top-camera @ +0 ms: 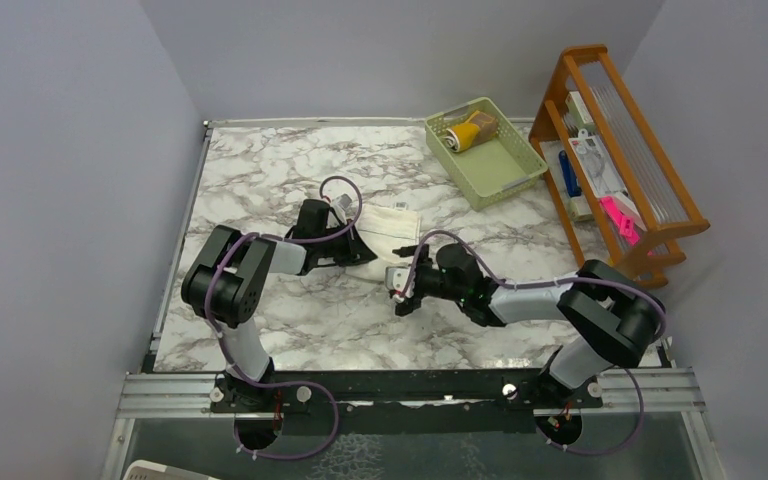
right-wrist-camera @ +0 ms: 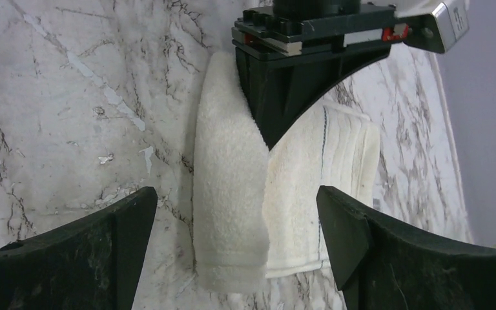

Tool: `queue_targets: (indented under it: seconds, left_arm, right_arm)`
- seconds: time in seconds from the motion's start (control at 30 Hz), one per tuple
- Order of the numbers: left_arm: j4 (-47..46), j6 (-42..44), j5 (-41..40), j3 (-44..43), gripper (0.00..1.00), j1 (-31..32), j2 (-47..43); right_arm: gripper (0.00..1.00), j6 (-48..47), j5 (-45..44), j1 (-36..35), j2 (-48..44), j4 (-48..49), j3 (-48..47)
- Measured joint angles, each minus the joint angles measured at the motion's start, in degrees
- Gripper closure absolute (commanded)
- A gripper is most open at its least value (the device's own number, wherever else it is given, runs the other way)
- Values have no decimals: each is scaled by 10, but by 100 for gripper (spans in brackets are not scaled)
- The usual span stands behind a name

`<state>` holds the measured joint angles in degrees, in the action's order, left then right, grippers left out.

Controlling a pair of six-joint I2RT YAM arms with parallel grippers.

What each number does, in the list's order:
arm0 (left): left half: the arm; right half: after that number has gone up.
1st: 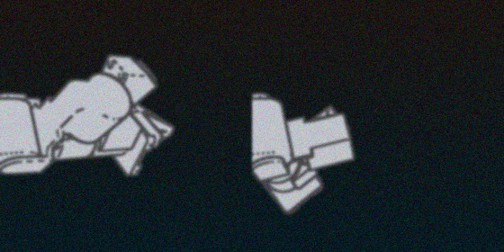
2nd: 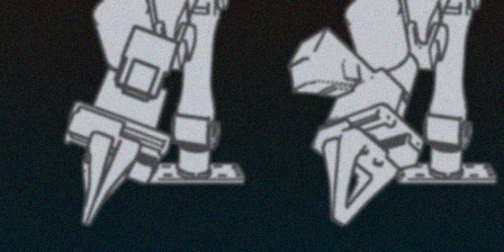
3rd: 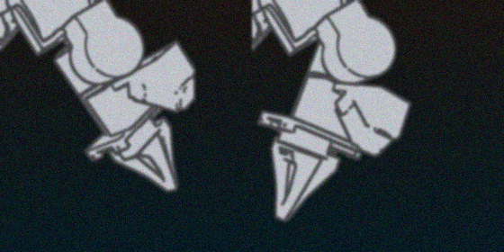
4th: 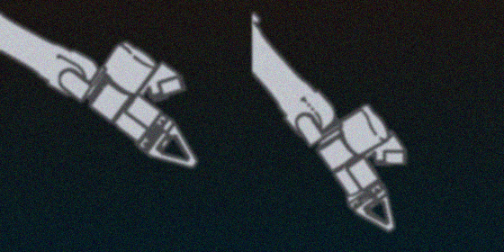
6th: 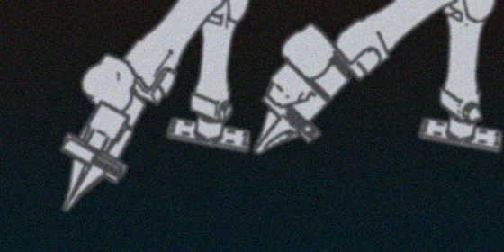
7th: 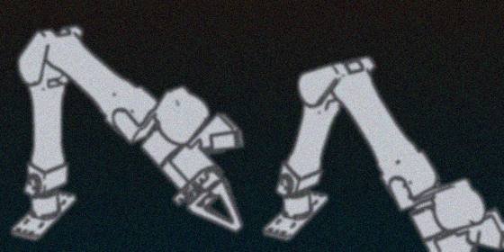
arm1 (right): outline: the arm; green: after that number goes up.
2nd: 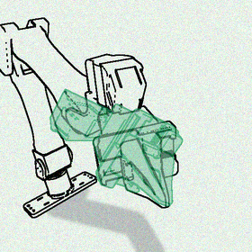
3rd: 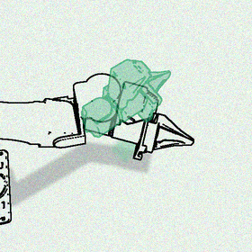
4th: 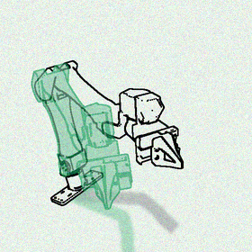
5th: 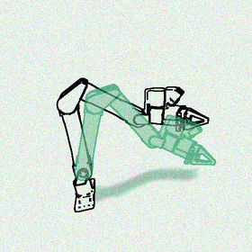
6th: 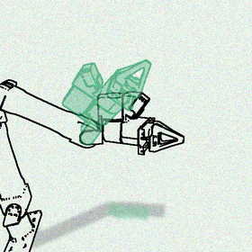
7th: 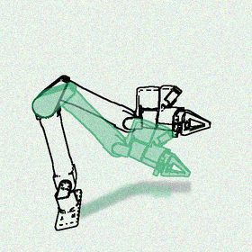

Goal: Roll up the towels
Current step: Roll the towel at the center of the board.

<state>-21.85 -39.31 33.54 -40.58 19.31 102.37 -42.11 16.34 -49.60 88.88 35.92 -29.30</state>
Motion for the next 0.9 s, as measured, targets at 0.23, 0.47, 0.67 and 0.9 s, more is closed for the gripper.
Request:
queue_targets:
  seconds: [0.23,0.47,0.67,0.9]
  left_arm:
    - [1,0,2,-5,100,0,5]
    - [0,0,7,-14,100,0,14]
    - [0,0,14,-17,100,0,18]
    - [0,2,17,-19,100,-1,19]
  right_arm:
    - [26,-89,-12,-28,34,-41,-26]
    - [37,-123,-26,-40,52,-78,-33]
    - [39,-137,-72,-40,72,-63,-44]
    - [52,-145,-105,-42,107,-63,-73]
